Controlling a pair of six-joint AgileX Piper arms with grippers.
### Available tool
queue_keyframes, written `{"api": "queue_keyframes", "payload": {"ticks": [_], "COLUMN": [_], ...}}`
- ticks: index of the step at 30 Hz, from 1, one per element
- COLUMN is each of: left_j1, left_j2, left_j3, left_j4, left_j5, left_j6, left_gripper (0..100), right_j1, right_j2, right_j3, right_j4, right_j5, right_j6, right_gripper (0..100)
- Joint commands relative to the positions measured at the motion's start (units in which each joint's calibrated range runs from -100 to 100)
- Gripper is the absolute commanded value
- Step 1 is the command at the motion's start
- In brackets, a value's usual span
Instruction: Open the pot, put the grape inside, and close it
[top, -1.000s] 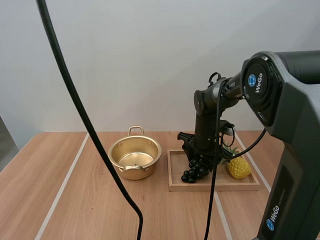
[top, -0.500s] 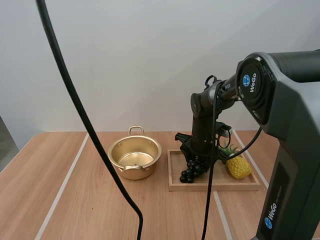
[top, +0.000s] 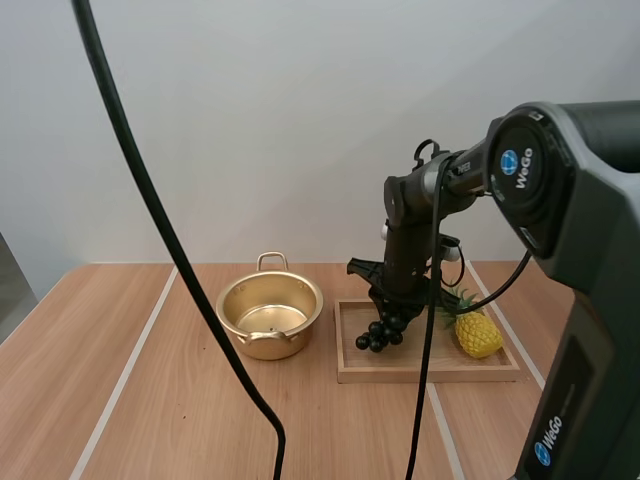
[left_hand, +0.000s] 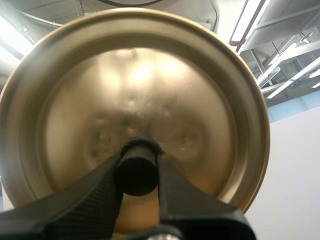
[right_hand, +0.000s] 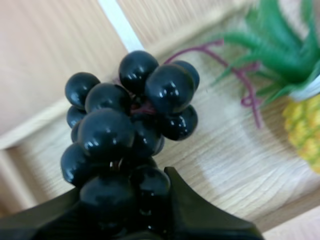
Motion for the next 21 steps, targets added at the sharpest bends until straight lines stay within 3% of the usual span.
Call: {"api": "queue_keyframes", "payload": {"ticks": [1,5,19,21], "left_j1": [0.02,0.02,0.02,0.02], "left_j2": [-0.2,-0.2,-0.2,-0.2], "left_j3": [-0.2,-0.2,-0.2,-0.2], "left_j4": [0.5,0.5,0.5,0.5], "left_j5": [-1.5,-1.5,-1.5,-1.5], "left_j6": [-0.4,-0.4,-0.4,-0.4], "left_gripper": [0,0,0,0], "right_j1": [0.0,0.0,0.0,0.0], "right_j2": [-5.8,-12.8,-39.2,-42.3], "right_j3": [-0.5,-0.5,-0.5,-0.5], "right_j4": [-0.1,0.2,9.6,13.8], "right_j5": [-0.2,-0.3,-13.5,-15.3], "right_j6": [-1.3,-2.6,-27.0,-34.2], "right_gripper": [0,0,0,0]}}
